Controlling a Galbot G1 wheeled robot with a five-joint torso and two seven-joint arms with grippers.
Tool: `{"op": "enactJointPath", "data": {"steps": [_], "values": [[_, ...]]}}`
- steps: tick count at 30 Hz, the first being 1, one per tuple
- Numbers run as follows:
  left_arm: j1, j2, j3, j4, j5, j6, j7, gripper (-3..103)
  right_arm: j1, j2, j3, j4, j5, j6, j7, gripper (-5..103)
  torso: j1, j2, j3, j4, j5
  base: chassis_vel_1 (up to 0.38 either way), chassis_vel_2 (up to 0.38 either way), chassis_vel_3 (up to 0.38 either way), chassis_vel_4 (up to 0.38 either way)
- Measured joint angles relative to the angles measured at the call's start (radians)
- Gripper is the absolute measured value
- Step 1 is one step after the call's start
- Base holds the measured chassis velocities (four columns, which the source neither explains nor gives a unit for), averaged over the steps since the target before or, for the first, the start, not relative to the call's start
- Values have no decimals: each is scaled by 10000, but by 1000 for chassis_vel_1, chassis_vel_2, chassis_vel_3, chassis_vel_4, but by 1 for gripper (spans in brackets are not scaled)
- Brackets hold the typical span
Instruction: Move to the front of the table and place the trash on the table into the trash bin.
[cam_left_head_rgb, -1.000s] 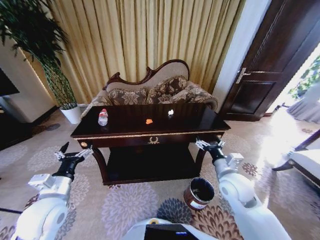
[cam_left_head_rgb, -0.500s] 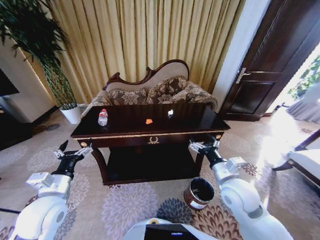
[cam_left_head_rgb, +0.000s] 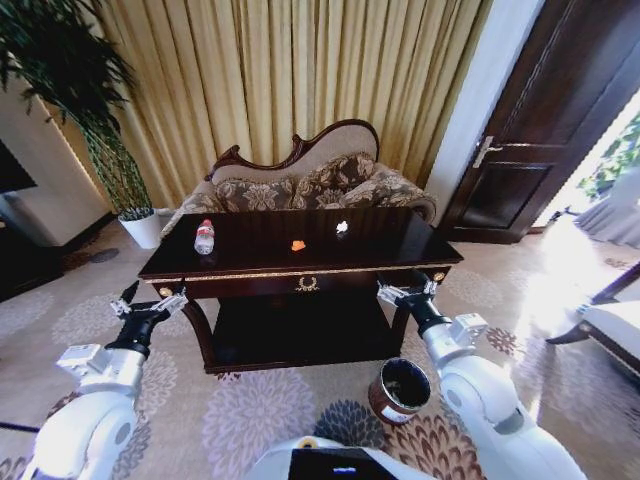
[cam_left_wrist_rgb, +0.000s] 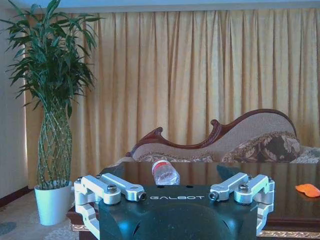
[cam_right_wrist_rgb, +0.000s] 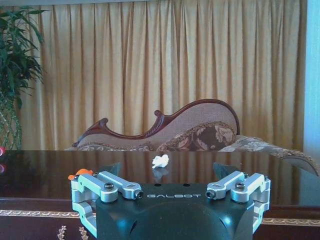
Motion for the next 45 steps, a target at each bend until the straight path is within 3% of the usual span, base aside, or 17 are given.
{"op": "enactJointPath", "data": {"steps": [45], "values": [[244,-312,27,-28,245,-169,110,100,262,-600,-816,87,-171,-157,-55,100,1,0,0,-1,0,-91,88,86,-88]]}}
